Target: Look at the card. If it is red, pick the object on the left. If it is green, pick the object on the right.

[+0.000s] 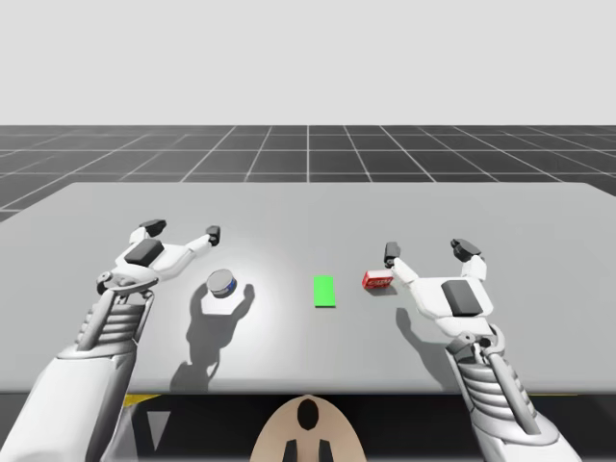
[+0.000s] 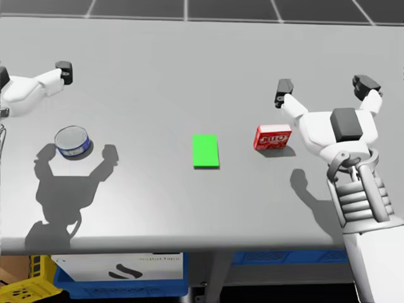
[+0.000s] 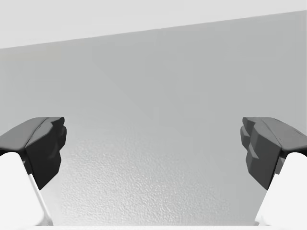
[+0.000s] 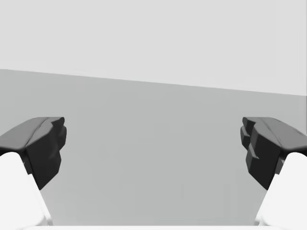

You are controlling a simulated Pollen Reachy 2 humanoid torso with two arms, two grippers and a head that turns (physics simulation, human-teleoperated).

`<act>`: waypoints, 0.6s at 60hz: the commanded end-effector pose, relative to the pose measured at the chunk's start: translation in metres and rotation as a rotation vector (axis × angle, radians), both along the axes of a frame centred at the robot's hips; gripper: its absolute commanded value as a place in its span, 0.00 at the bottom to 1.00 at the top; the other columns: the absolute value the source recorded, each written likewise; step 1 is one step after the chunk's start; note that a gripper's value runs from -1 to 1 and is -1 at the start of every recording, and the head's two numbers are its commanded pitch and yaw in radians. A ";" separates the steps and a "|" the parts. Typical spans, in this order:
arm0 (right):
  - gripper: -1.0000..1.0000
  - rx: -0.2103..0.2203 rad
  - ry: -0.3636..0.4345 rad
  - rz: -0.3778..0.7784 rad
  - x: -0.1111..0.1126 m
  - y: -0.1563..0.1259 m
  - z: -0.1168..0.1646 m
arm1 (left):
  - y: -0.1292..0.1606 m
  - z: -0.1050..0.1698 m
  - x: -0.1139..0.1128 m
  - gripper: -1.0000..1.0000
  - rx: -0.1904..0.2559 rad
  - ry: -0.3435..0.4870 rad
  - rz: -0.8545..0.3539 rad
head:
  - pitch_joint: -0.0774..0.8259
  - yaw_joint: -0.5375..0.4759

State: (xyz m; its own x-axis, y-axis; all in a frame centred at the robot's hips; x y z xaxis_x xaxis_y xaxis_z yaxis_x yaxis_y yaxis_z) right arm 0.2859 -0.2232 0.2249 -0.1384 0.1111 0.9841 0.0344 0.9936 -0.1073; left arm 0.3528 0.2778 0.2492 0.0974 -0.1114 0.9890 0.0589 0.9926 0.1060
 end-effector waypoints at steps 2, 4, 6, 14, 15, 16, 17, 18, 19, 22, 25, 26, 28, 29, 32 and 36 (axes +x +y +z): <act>0.00 0.012 0.001 0.000 0.000 0.002 -0.001 | 0.000 0.000 0.000 0.00 0.000 0.005 0.003 | 0.88 0.46; 0.00 0.012 0.000 0.000 0.000 0.002 0.000 | 0.000 0.001 0.000 0.00 -0.002 0.007 0.003 | 0.88 0.45; 0.00 0.012 0.000 0.000 -0.001 0.003 0.000 | 0.000 0.001 0.000 0.00 -0.004 0.009 0.001 | 0.87 0.43; 0.00 0.007 0.000 0.002 -0.001 0.003 -0.001 | 0.001 0.002 -0.001 0.00 0.000 0.008 -0.005 | 0.86 0.33; 0.00 0.007 0.000 0.002 -0.001 0.003 -0.001 | 0.001 0.002 -0.001 0.00 0.002 0.006 -0.005 | 0.86 0.31; 0.00 0.006 0.000 0.002 -0.001 0.003 -0.001 | 0.001 0.002 -0.001 0.00 0.004 0.005 -0.004 | 0.86 0.31; 0.00 0.005 0.001 0.003 -0.001 0.003 -0.001 | 0.000 0.002 -0.001 0.00 0.006 0.004 -0.004 | 0.86 0.29; 0.00 0.005 0.001 0.003 -0.001 0.003 -0.001 | 0.000 0.002 -0.001 0.00 0.006 0.004 -0.004 | 0.86 0.28; 0.00 0.006 0.001 0.003 -0.001 0.003 -0.001 | 0.000 0.002 -0.001 0.00 0.006 0.004 -0.004 | 0.86 0.28; 0.00 0.006 0.000 0.002 -0.001 0.003 -0.001 | 0.000 0.002 -0.001 0.00 0.009 0.003 -0.001 | 0.86 0.25; 0.00 0.006 -0.001 0.002 -0.001 0.004 -0.001 | 0.000 0.002 -0.001 0.00 0.009 0.002 0.001 | 0.85 0.24; 0.00 0.006 -0.001 0.001 -0.001 0.004 -0.001 | 0.000 0.002 -0.001 0.00 0.009 0.002 0.001 | 0.85 0.24; 0.00 0.006 -0.002 0.002 -0.001 0.004 0.000 | -0.001 0.002 -0.001 0.00 0.009 0.000 0.002 | 0.85 0.23; 0.00 0.006 -0.003 0.003 -0.001 0.004 0.000 | -0.001 0.002 -0.001 0.00 0.009 0.000 0.002 | 0.84 0.23; 0.00 0.007 -0.003 0.005 -0.002 0.005 0.000 | -0.001 0.002 -0.001 0.00 0.008 0.000 0.002 | 0.84 0.22; 0.00 0.010 -0.003 0.015 -0.004 0.008 0.002 | 0.000 0.002 -0.001 0.00 0.009 0.001 0.001 | 0.82 0.23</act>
State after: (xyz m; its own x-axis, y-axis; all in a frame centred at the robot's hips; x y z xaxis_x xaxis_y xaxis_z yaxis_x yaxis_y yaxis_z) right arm 0.2844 -0.2213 0.2264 -0.1432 0.1190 0.9825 0.0299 0.9928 -0.1159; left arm 0.3518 0.2775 0.2510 0.0990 -0.1187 0.9880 0.0585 0.9918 0.1133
